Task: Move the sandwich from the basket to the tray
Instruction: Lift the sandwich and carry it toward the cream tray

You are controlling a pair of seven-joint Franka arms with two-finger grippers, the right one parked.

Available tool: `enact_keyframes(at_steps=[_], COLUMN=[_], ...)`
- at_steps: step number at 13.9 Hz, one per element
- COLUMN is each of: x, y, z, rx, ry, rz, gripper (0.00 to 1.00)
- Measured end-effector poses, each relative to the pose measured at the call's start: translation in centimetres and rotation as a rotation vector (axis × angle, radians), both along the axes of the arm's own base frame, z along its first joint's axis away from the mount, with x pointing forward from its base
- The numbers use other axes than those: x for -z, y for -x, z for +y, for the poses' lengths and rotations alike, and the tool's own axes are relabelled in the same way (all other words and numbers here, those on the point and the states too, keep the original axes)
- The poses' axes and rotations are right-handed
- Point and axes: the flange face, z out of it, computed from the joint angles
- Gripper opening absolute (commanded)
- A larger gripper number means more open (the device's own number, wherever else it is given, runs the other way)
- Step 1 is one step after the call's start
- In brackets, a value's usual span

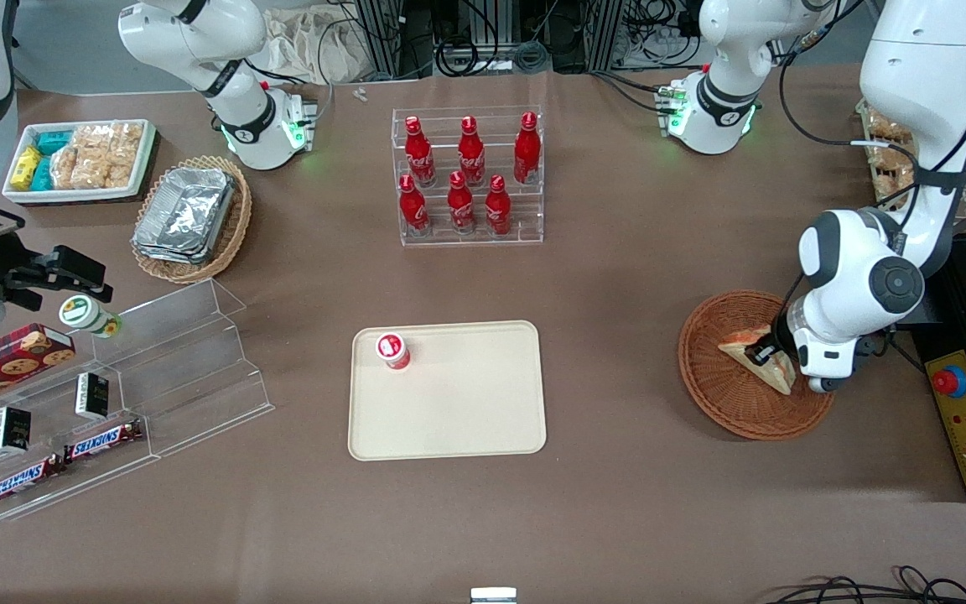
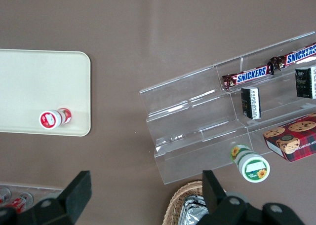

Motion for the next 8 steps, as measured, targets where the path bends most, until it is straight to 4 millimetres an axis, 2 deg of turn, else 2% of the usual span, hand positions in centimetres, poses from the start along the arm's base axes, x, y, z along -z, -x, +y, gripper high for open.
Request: enact_keyframes(at_steps=[2, 4, 6, 8], x=[-0.6, -3.1, -8.4, -15.6], y=[-0.1, -0.6, -1.7, -2.8], z=[0.0, 0.0, -0.1, -0.5], rx=[0.002, 0.008, 0.028, 0.061], ry=[-0.003, -0.012, -0.025, -0.032], rz=[0.012, 0.055, 0.099, 0.131], gripper=[0.00, 0.00, 0.00, 0.00])
